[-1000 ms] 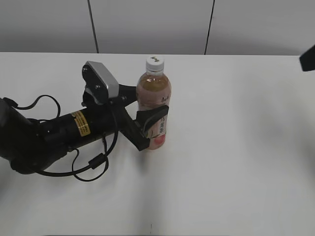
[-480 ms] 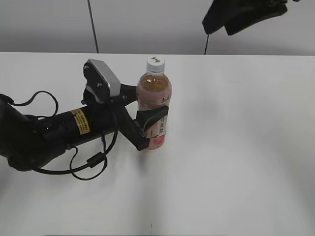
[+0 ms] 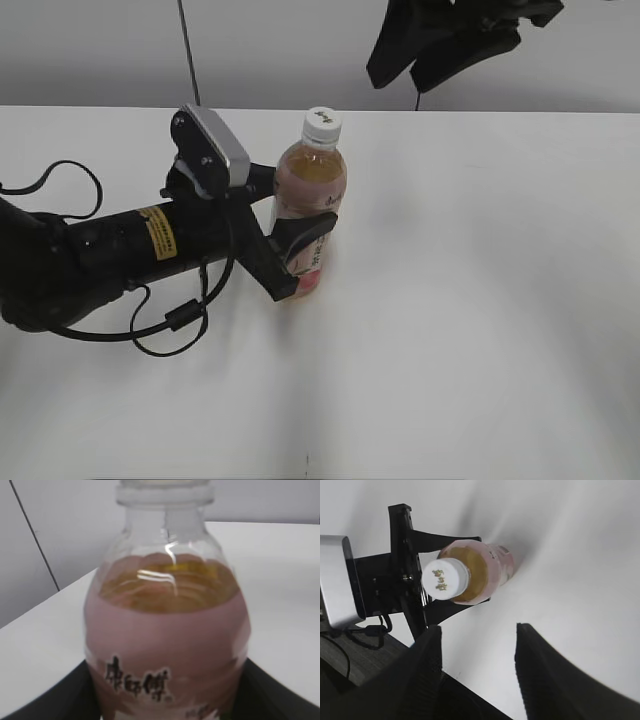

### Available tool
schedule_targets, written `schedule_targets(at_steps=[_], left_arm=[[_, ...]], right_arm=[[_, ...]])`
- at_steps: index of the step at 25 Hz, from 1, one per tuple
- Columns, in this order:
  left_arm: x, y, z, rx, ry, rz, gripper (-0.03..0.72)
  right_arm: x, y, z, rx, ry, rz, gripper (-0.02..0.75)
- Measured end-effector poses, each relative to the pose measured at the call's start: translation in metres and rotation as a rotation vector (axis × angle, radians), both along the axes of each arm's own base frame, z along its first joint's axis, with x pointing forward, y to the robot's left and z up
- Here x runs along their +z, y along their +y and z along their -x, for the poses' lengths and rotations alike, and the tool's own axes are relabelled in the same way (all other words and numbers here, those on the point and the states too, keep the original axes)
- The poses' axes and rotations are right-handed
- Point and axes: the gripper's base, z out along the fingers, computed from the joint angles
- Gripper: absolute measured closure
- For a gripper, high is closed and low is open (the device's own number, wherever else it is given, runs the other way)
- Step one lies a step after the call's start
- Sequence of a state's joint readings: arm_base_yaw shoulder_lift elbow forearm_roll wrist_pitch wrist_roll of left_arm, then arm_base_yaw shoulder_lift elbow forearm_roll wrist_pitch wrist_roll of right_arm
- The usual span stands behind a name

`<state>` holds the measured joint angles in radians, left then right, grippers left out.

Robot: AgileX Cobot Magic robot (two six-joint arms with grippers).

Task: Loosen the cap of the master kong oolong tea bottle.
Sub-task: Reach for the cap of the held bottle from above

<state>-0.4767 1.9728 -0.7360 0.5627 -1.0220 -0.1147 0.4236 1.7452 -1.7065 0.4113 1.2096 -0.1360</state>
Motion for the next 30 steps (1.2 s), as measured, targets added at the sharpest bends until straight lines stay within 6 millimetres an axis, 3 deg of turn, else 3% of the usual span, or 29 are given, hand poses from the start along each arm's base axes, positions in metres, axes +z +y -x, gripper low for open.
schedule_targets(at_steps=[9, 24, 30], left_arm=[[0.009, 0.003, 0.001, -0.003, -0.053, -0.105, 0.270], [0.008, 0.004, 0.000, 0.000, -0.069, -0.160, 0.270], [0.008, 0.004, 0.000, 0.005, -0.067, -0.158, 0.271]], right_arm=[[-0.019, 0.029, -0.003, 0.021, 0.075, 0.005, 0.374], [-0.041, 0.039, -0.018, -0.047, 0.147, -0.018, 0.372], [-0.042, 0.040, -0.020, -0.059, 0.145, -0.028, 0.318]])
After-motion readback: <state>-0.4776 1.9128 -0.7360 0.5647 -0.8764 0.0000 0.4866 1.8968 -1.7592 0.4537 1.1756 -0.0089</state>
